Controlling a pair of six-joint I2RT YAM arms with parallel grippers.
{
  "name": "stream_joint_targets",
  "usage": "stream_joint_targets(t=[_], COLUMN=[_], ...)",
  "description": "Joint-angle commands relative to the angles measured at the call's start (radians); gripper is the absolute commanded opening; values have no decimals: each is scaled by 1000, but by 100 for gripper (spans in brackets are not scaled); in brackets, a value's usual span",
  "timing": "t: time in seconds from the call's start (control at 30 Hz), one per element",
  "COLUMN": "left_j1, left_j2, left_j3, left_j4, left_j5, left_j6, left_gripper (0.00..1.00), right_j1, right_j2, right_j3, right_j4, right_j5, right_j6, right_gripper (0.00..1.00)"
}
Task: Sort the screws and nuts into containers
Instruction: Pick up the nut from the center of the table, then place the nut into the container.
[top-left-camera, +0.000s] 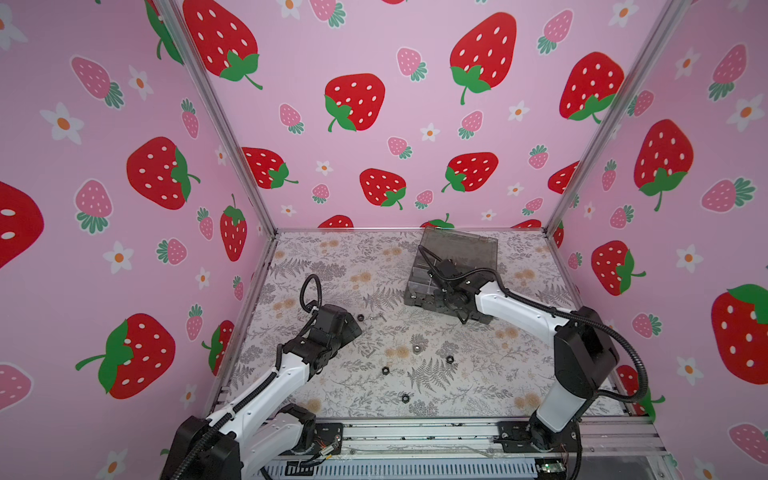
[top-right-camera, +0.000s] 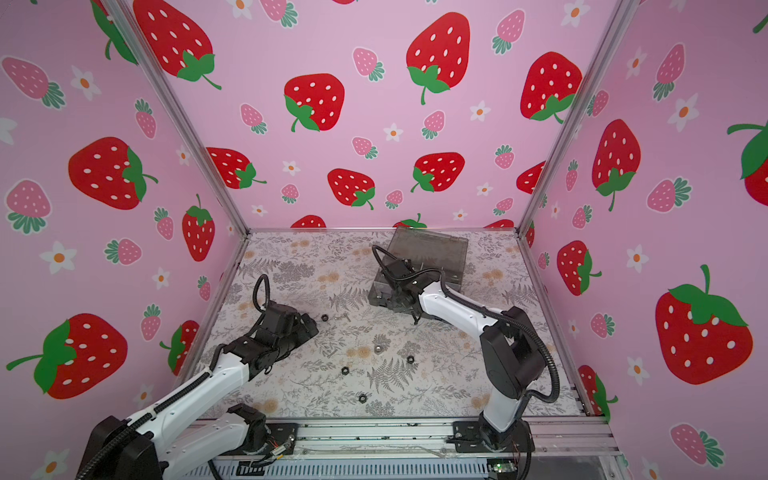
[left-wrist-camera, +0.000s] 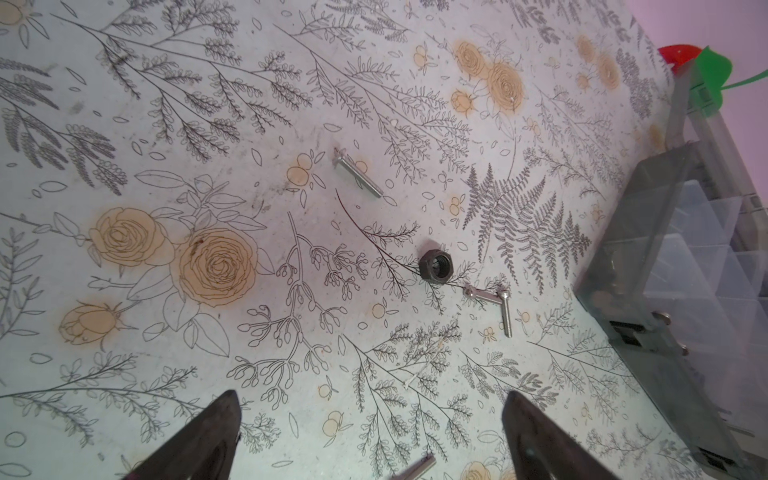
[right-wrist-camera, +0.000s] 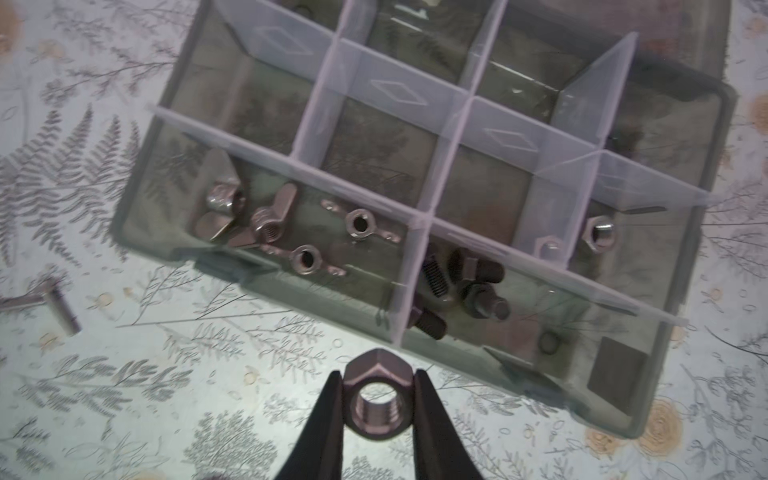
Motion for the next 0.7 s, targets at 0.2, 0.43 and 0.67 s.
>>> stream_joint_targets(t=[0.2,0.43,0.67], left_j1=[11,23,29], left_j2=[0,-1,2], left_j3=[24,35,33], left_j4=[8,5,11], left_j5=[-7,-16,-10], left_j6=[24,40,38], left_gripper=[99,99,99], right_j1=[-187,-281,-352], right_j2=[-33,36,109], right_j3=[-9,20,13], right_j4=[37,72,104], right_j5=[26,3,-35], right_j6=[-63,-103,-125], right_gripper=[0,0,0])
